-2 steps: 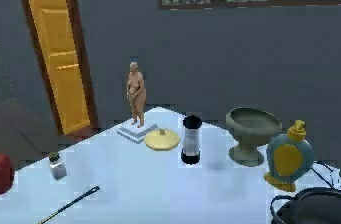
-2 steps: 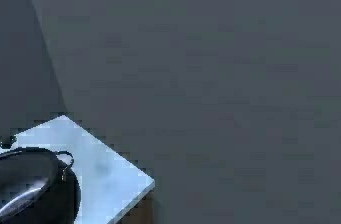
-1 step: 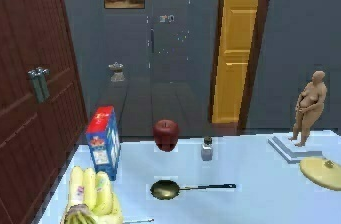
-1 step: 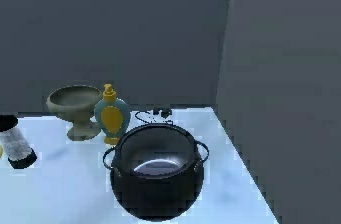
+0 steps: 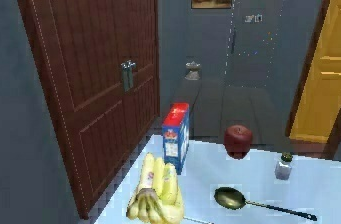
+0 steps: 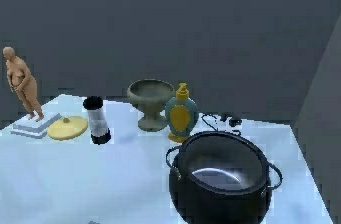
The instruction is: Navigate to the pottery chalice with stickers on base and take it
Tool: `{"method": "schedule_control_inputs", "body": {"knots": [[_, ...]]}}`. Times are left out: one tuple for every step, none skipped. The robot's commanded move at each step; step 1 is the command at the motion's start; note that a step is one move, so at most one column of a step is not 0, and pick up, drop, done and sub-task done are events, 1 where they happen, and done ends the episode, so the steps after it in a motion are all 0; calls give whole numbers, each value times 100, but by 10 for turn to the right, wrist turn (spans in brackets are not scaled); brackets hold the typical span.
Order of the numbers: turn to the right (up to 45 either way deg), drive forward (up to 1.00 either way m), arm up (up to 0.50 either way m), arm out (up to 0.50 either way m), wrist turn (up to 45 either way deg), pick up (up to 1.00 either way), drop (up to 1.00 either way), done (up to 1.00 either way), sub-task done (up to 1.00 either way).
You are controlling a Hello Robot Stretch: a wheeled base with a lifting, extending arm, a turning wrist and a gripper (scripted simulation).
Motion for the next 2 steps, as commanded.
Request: {"method": "schedule_control_inputs", "body": {"knots": [[0,0,50,0,0,0,0,0,0],[0,0,38,0,0,0,0,0,0]]}}
